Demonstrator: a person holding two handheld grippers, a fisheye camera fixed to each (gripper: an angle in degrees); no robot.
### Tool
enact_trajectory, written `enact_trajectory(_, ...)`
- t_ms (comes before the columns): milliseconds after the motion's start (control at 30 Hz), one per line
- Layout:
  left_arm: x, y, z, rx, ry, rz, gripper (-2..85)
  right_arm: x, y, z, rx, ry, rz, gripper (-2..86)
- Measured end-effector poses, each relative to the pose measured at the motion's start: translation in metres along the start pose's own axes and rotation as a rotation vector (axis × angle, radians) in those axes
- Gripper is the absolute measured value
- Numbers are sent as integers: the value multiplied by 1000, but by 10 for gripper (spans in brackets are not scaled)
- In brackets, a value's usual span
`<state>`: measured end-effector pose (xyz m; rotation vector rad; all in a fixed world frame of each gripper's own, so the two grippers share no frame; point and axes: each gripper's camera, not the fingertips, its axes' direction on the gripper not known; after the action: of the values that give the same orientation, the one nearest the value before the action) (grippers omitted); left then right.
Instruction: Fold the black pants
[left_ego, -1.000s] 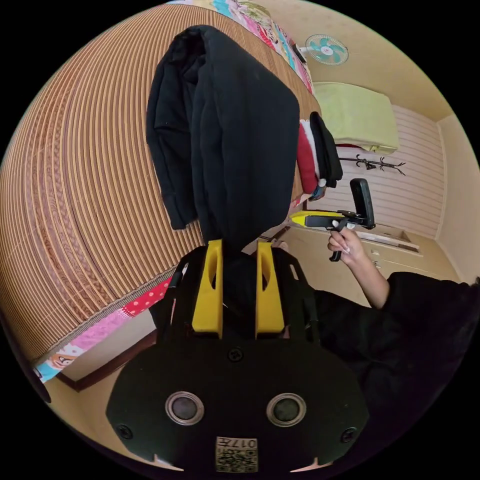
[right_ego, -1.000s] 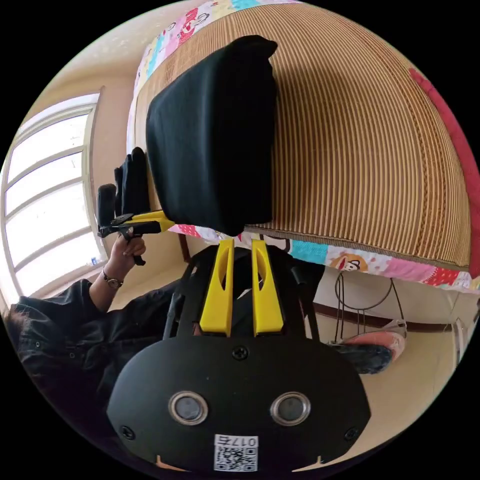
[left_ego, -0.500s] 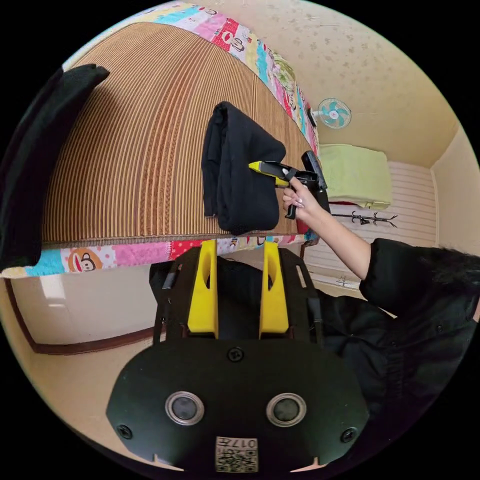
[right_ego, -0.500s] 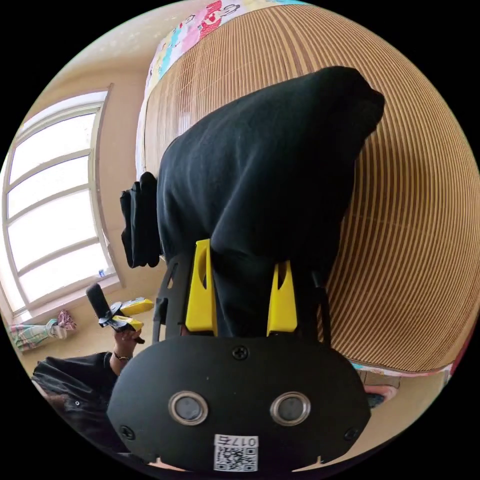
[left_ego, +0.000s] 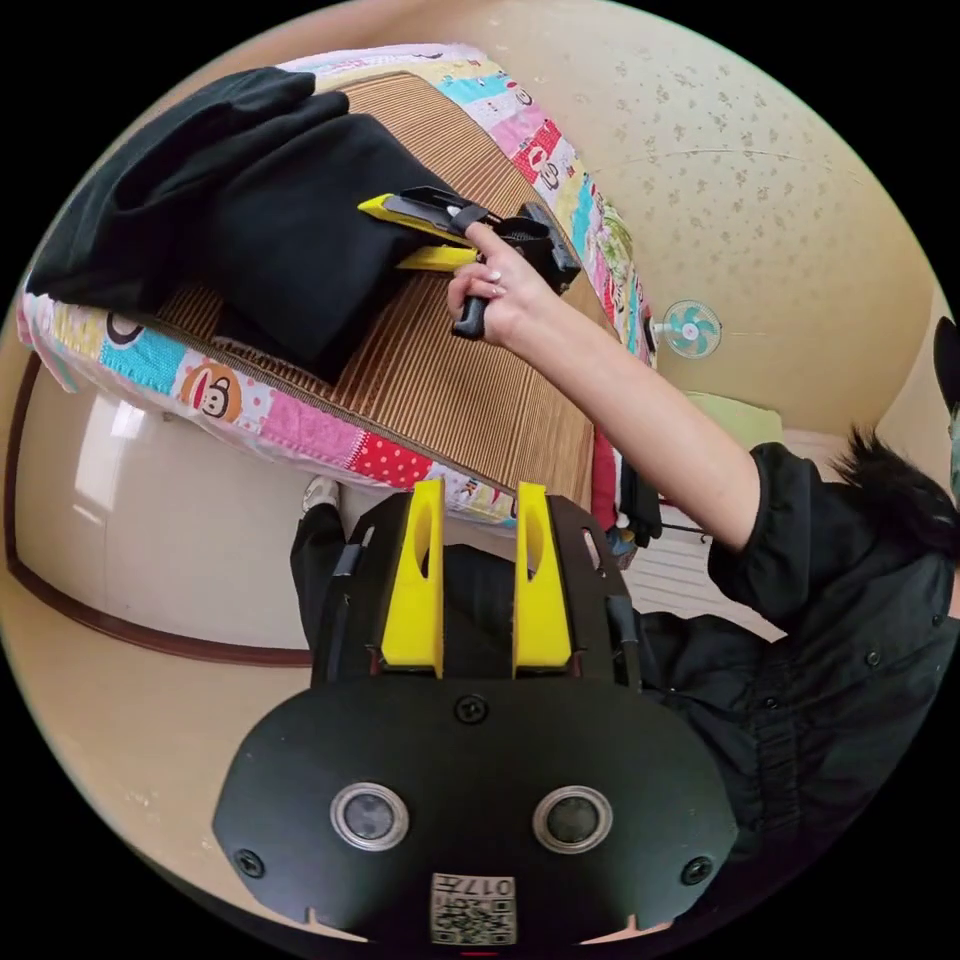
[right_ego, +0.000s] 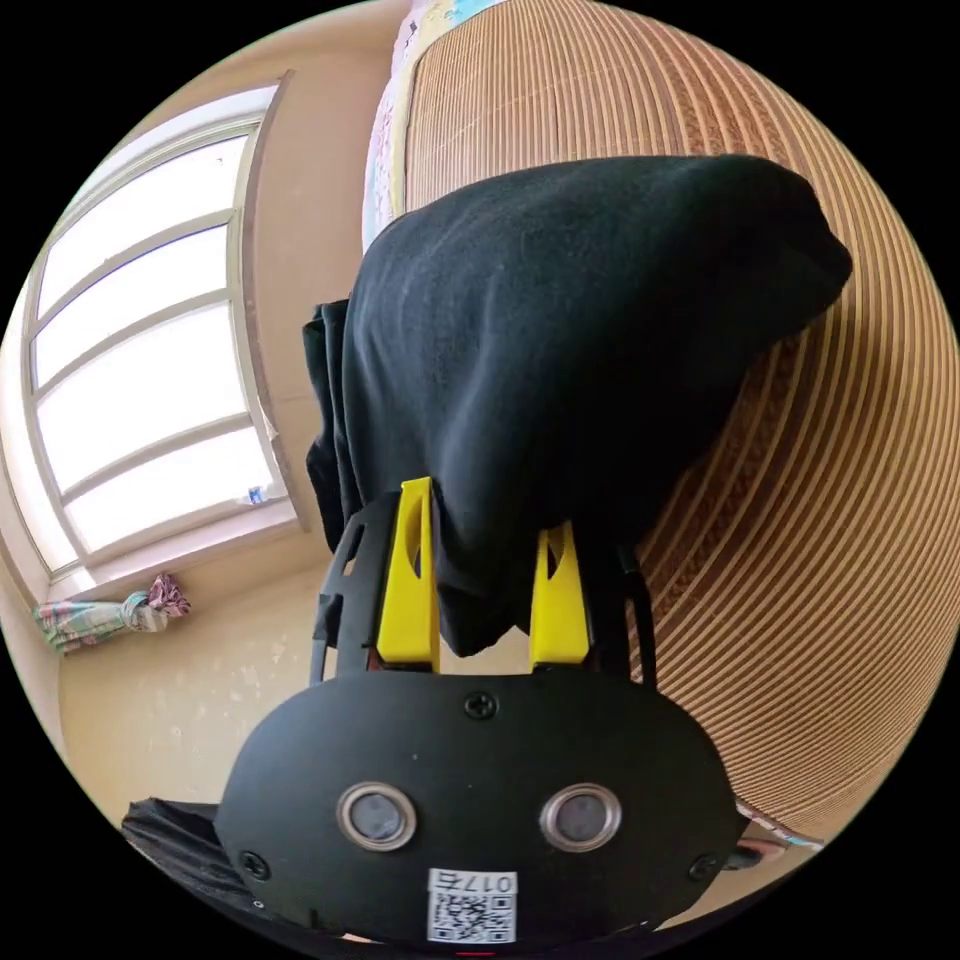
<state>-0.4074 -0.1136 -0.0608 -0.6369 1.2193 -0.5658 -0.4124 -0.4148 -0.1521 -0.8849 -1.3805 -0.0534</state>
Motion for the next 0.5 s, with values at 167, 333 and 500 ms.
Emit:
enact_trajectory(167, 89, -26, 58, -60, -176, 246, 107, 81, 110, -143, 181, 294, 56, 114)
enact_trajectory(333, 175, -44, 119, -94, -206, 419, 100, 172, 291, -334, 562, 633, 443, 120)
enact_trajectory(500, 239, -54, 187, -138, -114, 438, 100, 234, 511, -460, 1099, 688, 967, 130)
